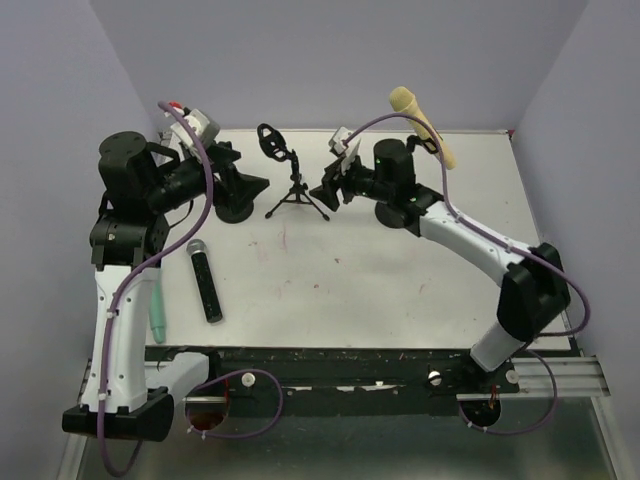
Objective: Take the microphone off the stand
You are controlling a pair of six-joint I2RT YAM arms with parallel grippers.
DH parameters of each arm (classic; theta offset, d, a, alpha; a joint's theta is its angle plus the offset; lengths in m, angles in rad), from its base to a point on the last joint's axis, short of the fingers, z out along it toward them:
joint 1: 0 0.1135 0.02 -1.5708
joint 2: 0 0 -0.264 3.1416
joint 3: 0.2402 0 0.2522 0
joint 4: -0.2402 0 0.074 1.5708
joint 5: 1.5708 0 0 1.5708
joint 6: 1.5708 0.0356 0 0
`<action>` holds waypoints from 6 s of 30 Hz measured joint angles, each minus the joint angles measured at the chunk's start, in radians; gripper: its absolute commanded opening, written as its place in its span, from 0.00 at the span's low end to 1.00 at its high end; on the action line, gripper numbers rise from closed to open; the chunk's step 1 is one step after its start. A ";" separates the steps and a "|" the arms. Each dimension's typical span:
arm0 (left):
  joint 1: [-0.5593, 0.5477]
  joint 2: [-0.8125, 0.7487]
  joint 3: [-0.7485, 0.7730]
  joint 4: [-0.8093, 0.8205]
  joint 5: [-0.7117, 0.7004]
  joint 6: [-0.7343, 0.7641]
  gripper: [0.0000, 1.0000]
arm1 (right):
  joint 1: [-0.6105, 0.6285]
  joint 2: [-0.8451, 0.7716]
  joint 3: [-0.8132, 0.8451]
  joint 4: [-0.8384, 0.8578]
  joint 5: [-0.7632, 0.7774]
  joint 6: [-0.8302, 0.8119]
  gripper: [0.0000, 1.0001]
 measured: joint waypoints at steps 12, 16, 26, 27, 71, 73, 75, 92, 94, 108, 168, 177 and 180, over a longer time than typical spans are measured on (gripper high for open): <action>-0.294 0.023 -0.026 0.038 0.029 0.032 0.95 | -0.116 -0.367 0.082 -0.279 -0.061 -0.100 0.68; -0.345 0.035 -0.041 0.028 0.019 0.107 0.95 | -0.363 -0.360 0.138 -0.322 -0.116 -0.067 0.78; -0.392 0.143 0.005 -0.098 -0.039 0.283 0.95 | -0.554 -0.253 0.265 -0.394 -0.296 -0.097 0.87; -0.395 0.140 0.005 -0.099 -0.039 0.288 0.95 | -0.560 -0.231 0.272 -0.401 -0.307 -0.114 0.87; -0.407 0.103 -0.182 0.212 -0.043 0.068 0.99 | -0.191 -0.143 0.286 -0.628 -0.606 -0.319 0.64; -0.407 0.096 -0.233 0.247 -0.060 0.046 0.99 | -0.190 -0.158 0.266 -0.616 -0.606 -0.304 0.71; -0.407 0.092 -0.269 0.278 -0.072 0.027 0.99 | -0.191 -0.173 0.251 -0.613 -0.605 -0.294 0.75; -0.414 0.208 -0.299 0.683 -0.024 -0.221 0.96 | -0.191 -0.238 0.213 -0.668 -0.526 -0.296 0.81; -0.419 0.233 -0.284 0.703 -0.016 -0.233 0.93 | -0.191 -0.243 0.205 -0.669 -0.515 -0.295 0.81; -0.425 0.259 -0.235 0.678 0.033 -0.214 0.99 | -0.190 -0.235 0.182 -0.535 -0.533 -0.172 0.80; -0.427 0.466 -0.514 1.165 0.086 -0.237 0.00 | -0.150 -0.129 0.408 -0.610 -0.327 -0.063 0.01; -0.441 0.461 -0.537 1.062 0.095 -0.097 0.00 | -0.193 -0.127 0.576 -0.452 -0.180 0.004 0.01; -0.452 0.465 -0.556 0.997 0.100 -0.080 0.00 | -0.203 -0.128 0.645 -0.371 -0.145 0.004 0.01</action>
